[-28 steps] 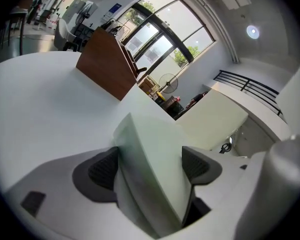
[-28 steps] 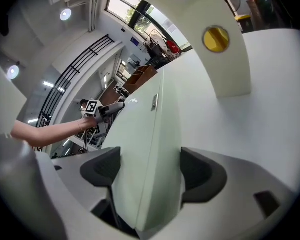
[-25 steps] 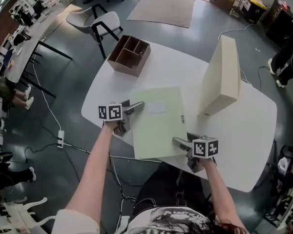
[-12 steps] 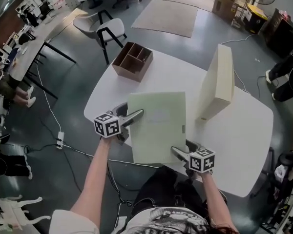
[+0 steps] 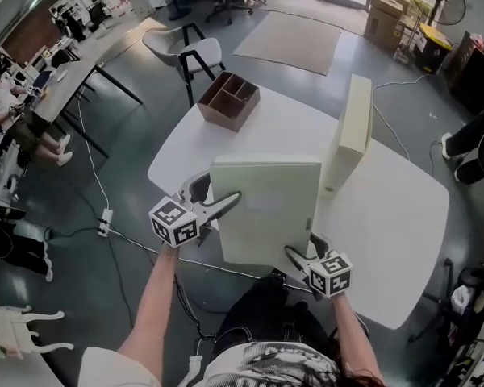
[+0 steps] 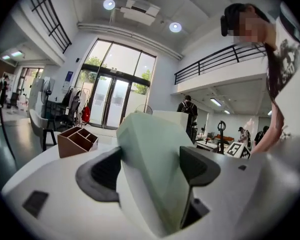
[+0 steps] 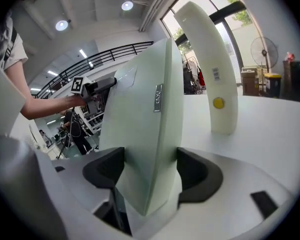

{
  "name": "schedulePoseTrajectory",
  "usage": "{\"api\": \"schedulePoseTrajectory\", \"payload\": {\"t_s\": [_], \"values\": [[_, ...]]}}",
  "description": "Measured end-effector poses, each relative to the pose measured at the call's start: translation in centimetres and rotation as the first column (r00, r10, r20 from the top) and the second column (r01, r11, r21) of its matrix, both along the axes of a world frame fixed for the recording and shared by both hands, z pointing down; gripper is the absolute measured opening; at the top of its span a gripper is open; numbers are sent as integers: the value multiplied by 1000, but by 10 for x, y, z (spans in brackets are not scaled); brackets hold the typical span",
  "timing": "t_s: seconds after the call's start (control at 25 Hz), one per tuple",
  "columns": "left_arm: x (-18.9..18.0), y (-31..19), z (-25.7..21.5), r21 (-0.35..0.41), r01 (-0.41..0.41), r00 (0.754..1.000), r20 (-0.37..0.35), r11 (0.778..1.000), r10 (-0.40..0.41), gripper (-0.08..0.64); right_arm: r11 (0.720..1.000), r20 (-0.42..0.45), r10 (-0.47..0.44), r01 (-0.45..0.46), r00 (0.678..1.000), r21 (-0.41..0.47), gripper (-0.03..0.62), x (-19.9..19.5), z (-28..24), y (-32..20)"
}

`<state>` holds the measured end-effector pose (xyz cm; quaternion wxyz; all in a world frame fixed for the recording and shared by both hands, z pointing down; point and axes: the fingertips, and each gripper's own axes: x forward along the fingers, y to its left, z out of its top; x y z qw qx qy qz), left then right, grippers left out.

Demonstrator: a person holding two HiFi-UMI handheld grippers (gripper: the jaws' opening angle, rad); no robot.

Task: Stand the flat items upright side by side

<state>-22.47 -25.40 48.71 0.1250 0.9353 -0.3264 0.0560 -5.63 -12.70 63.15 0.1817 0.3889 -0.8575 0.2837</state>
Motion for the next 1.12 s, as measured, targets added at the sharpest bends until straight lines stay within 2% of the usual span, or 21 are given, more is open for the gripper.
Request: {"api": "schedulePoseTrajectory", "payload": {"t_s": [0.2, 0.36, 0.56, 0.68, 0.84, 0.96, 1.12], "values": [[19, 45, -20, 86, 6, 999, 50, 996, -10, 373, 998, -45, -2, 5, 999, 68, 331, 19, -6, 26], [52, 74, -40, 167, -44, 994, 107, 985, 26, 371, 994, -79, 30, -21, 996, 111, 327, 44, -10, 42], [107, 100, -61, 268, -135, 979, 184, 954, 87, 371, 982, -118, 120, -100, 986, 158, 322, 86, -14, 57], [139, 114, -68, 305, -174, 969, 220, 936, 109, 371, 973, -147, 174, -146, 974, 179, 321, 115, -15, 64], [172, 135, -69, 338, -218, 954, 273, 916, 126, 371, 965, -228, 210, -164, 951, 202, 321, 152, -13, 64], [184, 144, -61, 315, -208, 956, 266, 926, 124, 367, 969, -278, 196, -143, 940, 202, 321, 178, -11, 60], [188, 149, -54, 277, -149, 974, 206, 949, 93, 347, 980, -318, 123, -64, 940, 190, 318, 198, -11, 54]]}}
